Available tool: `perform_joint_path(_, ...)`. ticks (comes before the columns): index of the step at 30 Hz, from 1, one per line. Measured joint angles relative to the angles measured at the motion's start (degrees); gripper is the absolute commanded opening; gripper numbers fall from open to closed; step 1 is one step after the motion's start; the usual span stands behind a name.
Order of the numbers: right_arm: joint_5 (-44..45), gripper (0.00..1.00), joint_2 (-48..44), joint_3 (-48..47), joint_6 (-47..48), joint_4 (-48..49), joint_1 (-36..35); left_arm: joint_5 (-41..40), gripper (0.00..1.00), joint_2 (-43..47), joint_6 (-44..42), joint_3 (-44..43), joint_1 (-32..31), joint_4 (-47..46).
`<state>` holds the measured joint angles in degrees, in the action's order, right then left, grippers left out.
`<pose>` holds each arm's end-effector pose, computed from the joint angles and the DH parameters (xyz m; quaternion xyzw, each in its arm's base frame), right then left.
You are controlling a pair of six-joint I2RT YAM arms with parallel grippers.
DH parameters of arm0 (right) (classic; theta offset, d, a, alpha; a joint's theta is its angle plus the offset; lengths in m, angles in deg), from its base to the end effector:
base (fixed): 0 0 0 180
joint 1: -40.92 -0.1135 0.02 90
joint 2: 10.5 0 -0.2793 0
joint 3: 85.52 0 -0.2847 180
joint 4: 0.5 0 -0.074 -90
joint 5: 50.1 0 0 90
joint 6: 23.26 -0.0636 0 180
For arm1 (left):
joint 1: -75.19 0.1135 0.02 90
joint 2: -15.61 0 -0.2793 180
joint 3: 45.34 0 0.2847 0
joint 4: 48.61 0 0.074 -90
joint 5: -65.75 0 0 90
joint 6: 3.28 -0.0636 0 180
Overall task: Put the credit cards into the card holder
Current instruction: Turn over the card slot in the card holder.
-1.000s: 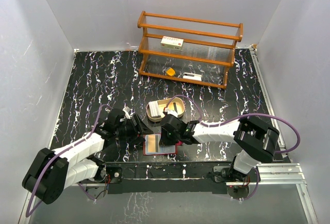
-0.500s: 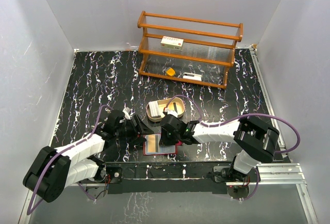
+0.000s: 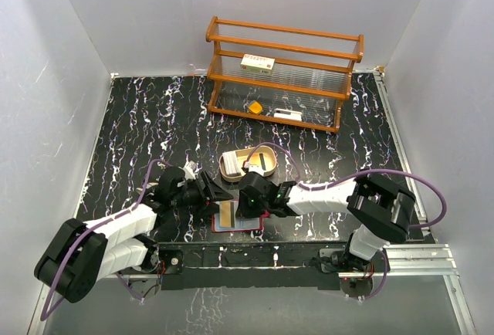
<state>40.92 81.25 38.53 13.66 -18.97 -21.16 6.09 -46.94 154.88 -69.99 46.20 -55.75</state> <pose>0.1601 0.2997 0.1144 -0.0720 0.9490 0.2544 0.1716 0.1827 -0.1380 0.1205 -0.1594 0.8338 -0.5082 0.1450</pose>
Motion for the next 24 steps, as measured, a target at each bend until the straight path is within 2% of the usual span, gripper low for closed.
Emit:
perform_joint_path(5,-0.11,0.0,0.5,0.09,0.11,1.92,-0.52,0.98,0.68,-0.02,2.97,0.61,-0.57,-3.87)
perform_joint_path(11,-0.04,0.02,0.57,0.74,0.57,4.02,-0.81,0.44,0.68,0.07,6.82,0.63,-4.28,-7.85)
perform_joint_path(24,2.25,0.1,-2.97,4.48,0.61,6.32,-0.96,-3.1,0.68,-0.15,8.52,0.63,-7.56,-8.92)
